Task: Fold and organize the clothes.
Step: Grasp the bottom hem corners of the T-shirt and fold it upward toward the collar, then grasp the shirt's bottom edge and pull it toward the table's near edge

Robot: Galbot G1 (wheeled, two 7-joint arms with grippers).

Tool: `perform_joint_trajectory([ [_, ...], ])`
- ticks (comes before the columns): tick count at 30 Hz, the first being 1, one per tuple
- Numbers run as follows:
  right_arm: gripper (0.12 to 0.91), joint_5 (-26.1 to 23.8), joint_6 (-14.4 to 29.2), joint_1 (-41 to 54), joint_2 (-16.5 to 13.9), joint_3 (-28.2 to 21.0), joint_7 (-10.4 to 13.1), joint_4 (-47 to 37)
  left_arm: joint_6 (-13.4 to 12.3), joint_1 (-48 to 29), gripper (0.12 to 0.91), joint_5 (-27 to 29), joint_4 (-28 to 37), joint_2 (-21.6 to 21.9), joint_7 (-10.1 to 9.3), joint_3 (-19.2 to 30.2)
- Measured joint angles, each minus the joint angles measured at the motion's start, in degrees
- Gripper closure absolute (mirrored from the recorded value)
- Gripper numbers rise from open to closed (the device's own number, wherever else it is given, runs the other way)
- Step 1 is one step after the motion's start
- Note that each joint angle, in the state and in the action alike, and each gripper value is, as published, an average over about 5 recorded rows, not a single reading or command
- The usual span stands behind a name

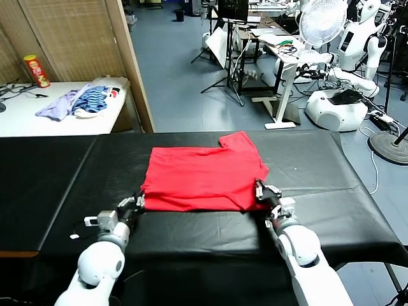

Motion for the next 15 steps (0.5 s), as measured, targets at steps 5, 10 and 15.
perform_joint_trajectory([
  [5,0.318,-0.2,0.5,-1.5,0.6,0.5,0.2,-0.1,0.8,2.0,0.233,-3.2,-0.9,-0.4,0.85,-0.4],
  [10,0.607,-0.8,0.8,-1.6,1.1,0.3,0.1,-1.0,1.6,2.5,0.366,-6.8,-0.5,-0.4,1.71,-1.3],
  [15,0.856,-1.1,1.0,-1.7,1.5,0.2,0.3,-1.8,1.5,2.7,0.632,-7.6,0.4,-0.5,1.96,-1.6],
])
